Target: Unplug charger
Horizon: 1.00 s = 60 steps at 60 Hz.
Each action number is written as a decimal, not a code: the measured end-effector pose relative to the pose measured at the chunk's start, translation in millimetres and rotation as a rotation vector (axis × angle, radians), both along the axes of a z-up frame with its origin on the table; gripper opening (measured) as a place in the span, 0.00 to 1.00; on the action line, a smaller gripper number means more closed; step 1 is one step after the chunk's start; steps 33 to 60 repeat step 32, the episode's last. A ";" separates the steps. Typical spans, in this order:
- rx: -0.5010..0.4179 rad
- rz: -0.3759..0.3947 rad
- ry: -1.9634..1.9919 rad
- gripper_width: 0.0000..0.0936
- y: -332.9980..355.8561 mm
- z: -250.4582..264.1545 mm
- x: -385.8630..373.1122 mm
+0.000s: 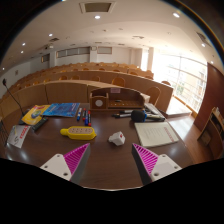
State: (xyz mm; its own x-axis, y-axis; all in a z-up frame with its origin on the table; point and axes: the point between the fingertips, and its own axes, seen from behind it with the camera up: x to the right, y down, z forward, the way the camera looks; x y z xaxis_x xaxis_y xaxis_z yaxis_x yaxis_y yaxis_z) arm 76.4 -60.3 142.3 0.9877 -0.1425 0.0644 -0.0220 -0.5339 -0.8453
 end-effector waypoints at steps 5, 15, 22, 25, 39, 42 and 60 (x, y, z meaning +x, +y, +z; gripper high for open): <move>0.002 0.009 -0.002 0.91 -23.2 9.5 -6.9; 0.030 0.021 -0.018 0.91 -49.4 23.8 -12.6; 0.030 0.025 -0.017 0.91 -60.5 27.1 -13.7; 0.033 0.027 -0.021 0.91 -63.0 28.8 -13.7; 0.032 0.030 -0.028 0.91 -65.5 30.2 -12.6; 0.032 0.030 -0.028 0.91 -65.5 30.2 -12.6; 0.032 0.030 -0.028 0.91 -65.5 30.2 -12.6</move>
